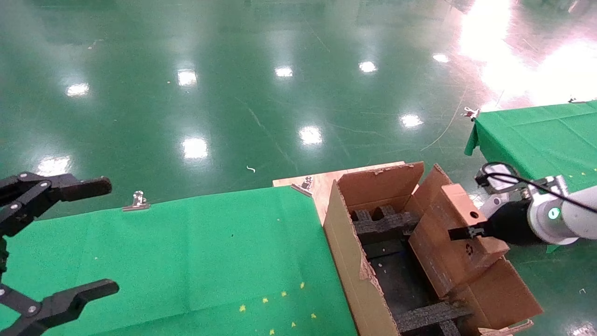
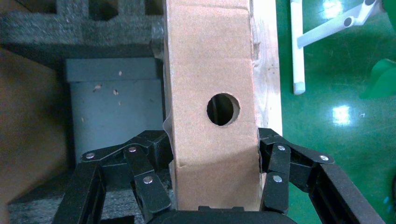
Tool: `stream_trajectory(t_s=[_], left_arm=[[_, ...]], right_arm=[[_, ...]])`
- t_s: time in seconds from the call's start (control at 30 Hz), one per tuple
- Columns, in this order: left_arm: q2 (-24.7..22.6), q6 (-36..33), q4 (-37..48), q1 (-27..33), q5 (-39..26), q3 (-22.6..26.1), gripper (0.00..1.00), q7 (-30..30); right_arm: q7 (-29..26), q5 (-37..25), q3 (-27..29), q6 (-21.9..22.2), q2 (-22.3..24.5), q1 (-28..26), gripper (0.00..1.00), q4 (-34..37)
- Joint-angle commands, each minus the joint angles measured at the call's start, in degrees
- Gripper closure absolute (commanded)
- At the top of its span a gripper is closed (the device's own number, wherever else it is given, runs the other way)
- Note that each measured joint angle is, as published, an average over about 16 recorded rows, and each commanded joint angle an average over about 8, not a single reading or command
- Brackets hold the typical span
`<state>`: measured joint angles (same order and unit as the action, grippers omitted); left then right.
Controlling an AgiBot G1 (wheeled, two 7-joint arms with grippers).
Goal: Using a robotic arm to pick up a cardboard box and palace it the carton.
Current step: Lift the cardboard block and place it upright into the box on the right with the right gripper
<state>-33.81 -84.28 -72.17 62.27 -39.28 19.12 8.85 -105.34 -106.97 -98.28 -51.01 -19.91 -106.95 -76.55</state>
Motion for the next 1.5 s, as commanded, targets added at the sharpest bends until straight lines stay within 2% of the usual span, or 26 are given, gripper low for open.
stream_trajectory(t_s=[0.03,0.33,0.57,0.87,1.2,1.23,1.27,1.43,1.5], left_arm=[[0.00,0.00,0.00,0.00,0.00,0.00,0.00,0.00],[0.00,0.00,0.00,0.00,0.01,0.01,0.00,0.00],[0.01,0.01,0.00,0.00,0.01,0.01,0.00,-0.01],[0.01,0.01,0.00,0.00,0.01,0.02,0.00,-0.01],[0.01,0.01,0.00,0.01,0.02,0.03,0.00,-0.01],[0.01,0.01,0.00,0.00,0.02,0.03,0.00,-0.01],[0.01,0.02,0.00,0.00,0.02,0.03,0.00,-0.02],[0.02,0.03,0.02,-0.01,0.03,0.03,0.00,-0.02],[0.02,0.03,0.02,-0.01,0.03,0.03,0.00,-0.02]], right_arm=[[-0.76,-0.44,-0.42,1.09,-0.35,1.03,1.00,0.08],[-0.39,-0.75,-2.23,7.77,-3.07,6.51,1.00,3.91],[1.49,1.35,-3.05,10.89,-6.13,9.86,1.00,8.95],[6.17,5.21,-3.62,13.18,-10.17,13.40,1.00,15.65],[13.20,11.10,-3.25,12.89,-13.67,15.88,0.99,22.10],[13.81,11.62,-3.20,12.78,-13.92,16.07,0.94,22.60],[14.33,12.10,-3.14,12.66,-14.14,16.24,0.84,23.05],[15.47,13.38,-2.98,12.38,-14.74,16.73,0.21,24.25],[15.56,13.57,-2.95,12.31,-14.82,16.80,0.02,24.37]])
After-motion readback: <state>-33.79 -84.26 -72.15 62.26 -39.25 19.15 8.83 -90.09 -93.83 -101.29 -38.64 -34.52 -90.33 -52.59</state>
